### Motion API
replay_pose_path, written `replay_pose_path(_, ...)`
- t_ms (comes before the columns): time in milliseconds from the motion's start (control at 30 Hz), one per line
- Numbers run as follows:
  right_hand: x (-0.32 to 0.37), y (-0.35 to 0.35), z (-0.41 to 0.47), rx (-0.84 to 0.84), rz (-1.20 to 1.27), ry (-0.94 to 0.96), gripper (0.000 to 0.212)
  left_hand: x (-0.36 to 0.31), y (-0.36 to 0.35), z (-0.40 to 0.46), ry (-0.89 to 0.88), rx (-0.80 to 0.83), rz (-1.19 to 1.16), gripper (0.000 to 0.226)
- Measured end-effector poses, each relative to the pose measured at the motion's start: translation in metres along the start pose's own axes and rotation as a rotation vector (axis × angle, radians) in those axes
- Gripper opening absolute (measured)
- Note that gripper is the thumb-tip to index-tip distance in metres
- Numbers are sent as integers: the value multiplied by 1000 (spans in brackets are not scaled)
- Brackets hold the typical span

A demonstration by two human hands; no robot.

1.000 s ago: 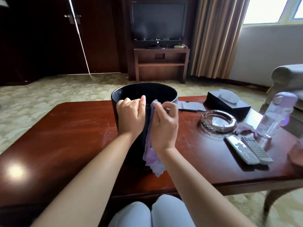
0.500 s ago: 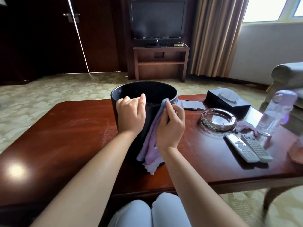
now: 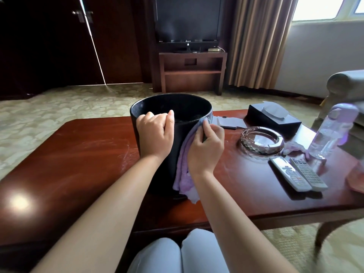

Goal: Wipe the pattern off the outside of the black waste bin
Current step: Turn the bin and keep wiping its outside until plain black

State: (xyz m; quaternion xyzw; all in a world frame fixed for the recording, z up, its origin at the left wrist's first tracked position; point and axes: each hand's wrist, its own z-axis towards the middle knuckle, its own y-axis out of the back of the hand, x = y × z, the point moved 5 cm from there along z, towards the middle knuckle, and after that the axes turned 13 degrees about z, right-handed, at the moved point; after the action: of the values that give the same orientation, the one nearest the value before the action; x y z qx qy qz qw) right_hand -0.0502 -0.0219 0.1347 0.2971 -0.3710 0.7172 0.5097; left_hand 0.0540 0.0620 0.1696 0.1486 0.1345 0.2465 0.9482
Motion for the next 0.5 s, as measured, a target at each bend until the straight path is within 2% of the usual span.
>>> replay_pose_path(100,-17,4,-13,-9,-41,-52,26,0,-1,-1,5,2,11,43)
replay_pose_path(200,-59,19,-43,-2,-163,-313,30,0,0,0,3,-7,20,42)
replay_pose_path(267,-87,28,-59,71,-259,-497,32,0,0,1,0,-5,20,42)
replay_pose_path(333,-98,31,-62,117,-300,-604,31,0,0,0,0,-4,22,42)
replay_pose_path(400,-87,27,-51,105,-258,-567,27,0,-1,0,1,-9,25,43)
replay_pose_path(500,-61,15,-37,55,-115,-345,28,0,-1,0,3,-14,25,43)
